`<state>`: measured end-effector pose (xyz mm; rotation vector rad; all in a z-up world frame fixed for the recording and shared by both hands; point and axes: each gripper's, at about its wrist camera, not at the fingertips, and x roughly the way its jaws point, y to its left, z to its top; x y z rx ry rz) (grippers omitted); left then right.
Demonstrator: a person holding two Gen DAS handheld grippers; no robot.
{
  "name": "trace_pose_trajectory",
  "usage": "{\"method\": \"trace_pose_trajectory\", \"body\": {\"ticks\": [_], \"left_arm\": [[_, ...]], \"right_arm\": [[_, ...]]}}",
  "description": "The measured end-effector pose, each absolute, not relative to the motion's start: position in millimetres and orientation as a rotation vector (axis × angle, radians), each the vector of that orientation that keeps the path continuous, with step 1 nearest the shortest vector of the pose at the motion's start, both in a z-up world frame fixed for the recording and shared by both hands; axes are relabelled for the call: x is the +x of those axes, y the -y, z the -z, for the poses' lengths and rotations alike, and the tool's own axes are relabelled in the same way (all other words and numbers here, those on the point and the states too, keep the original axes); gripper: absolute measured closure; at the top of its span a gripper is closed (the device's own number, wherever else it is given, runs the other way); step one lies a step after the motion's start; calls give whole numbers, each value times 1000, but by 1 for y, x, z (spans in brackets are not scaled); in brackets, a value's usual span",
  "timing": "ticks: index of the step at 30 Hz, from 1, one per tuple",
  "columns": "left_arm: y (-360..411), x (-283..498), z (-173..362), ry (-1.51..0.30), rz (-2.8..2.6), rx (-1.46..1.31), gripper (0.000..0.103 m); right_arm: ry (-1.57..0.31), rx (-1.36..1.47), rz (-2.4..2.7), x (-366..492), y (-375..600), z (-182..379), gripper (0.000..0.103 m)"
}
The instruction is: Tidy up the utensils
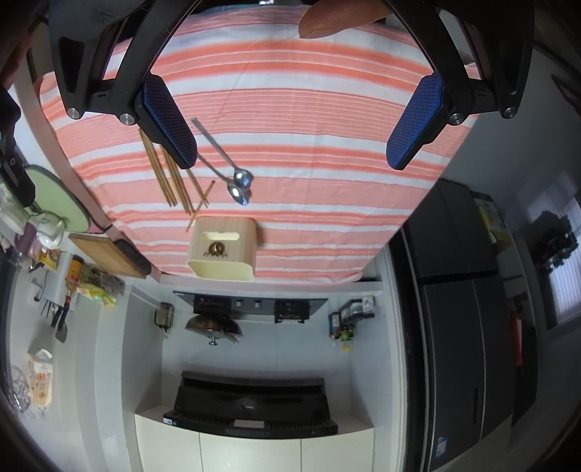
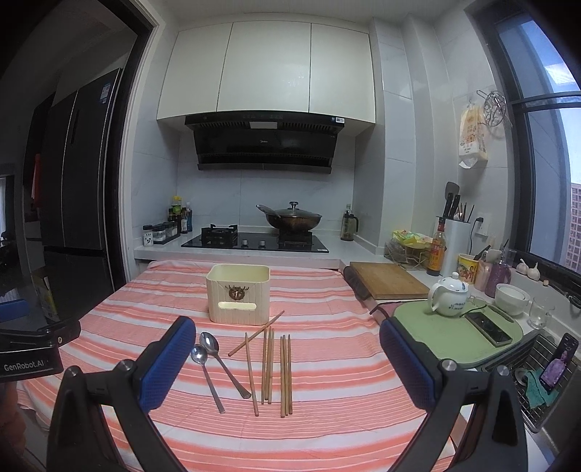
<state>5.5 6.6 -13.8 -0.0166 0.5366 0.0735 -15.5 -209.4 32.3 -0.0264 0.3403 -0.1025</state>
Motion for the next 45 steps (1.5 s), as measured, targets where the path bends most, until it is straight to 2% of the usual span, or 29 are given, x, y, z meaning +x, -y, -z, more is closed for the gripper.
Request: {"method": "trace_pose_trajectory", "body": {"ticks": [45], "left_arm": [[-5,1,9,-489,-39,-25,0]], "right_arm": [[-329,-11,116,-17,217,-35,0]]}}
